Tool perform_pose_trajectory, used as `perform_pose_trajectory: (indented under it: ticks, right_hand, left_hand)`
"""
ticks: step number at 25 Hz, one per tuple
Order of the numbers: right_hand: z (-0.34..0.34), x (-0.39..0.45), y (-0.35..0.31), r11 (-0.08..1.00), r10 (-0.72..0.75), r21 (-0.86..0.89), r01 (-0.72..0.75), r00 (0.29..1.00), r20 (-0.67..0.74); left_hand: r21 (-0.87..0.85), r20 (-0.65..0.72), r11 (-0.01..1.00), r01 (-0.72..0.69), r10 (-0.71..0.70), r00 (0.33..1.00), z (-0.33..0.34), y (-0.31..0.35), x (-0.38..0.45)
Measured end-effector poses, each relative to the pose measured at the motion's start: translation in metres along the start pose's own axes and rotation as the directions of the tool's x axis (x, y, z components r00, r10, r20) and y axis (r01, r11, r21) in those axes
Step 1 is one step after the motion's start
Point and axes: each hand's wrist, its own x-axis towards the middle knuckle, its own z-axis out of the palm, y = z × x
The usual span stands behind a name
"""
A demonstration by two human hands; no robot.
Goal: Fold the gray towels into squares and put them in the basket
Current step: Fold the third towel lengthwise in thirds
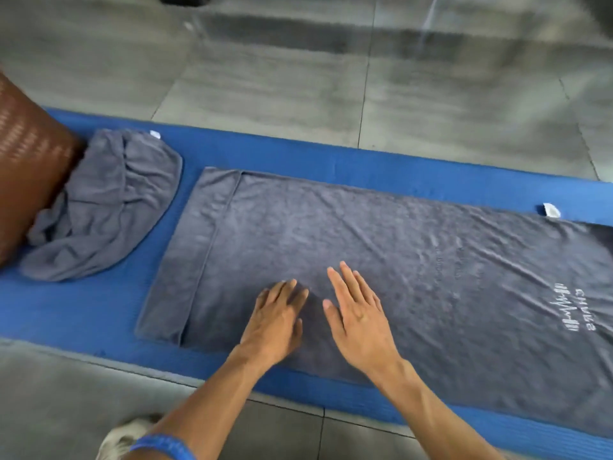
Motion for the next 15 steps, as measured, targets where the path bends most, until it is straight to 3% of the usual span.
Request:
perform_pose_trajectory:
  ticks: [4, 6, 9, 11, 15]
  right_hand:
    - [0.025, 0.034, -0.036, 0.981, -0.142, -0.125, 0.15, 0.987, 0.07]
    - [0.04, 0.058, -0.051, 0.959, -0.208, -0.177, 0.222, 0.974, 0.093]
    - [0.054, 0.099, -0.078, 0.947, -0.255, -0.159, 0.281, 0.953, 0.167]
    - [0.059, 0.126, -0.094, 0.942, -0.244, -0.169, 0.29, 0.937, 0.251]
    - [0.07, 0.178, -0.123, 0.883, -0.307, -0.265, 0.387, 0.904, 0.296]
  left_hand:
    - [0.036, -0.035, 0.956, 0.293, -0.291, 0.956, 0.003, -0.063, -0.034]
    - [0.069, -0.068, 0.925, 0.375, -0.37, 0.926, 0.004, -0.083, -0.047]
    - [-0.041, -0.124, 0.852, 0.523, -0.523, 0.843, 0.003, -0.104, -0.062]
    - [-0.119, -0.161, 0.808, 0.577, -0.589, 0.792, 0.003, -0.108, -0.066]
    - [-0.234, -0.09, 0.751, 0.618, -0.65, 0.755, 0.001, -0.109, -0.063]
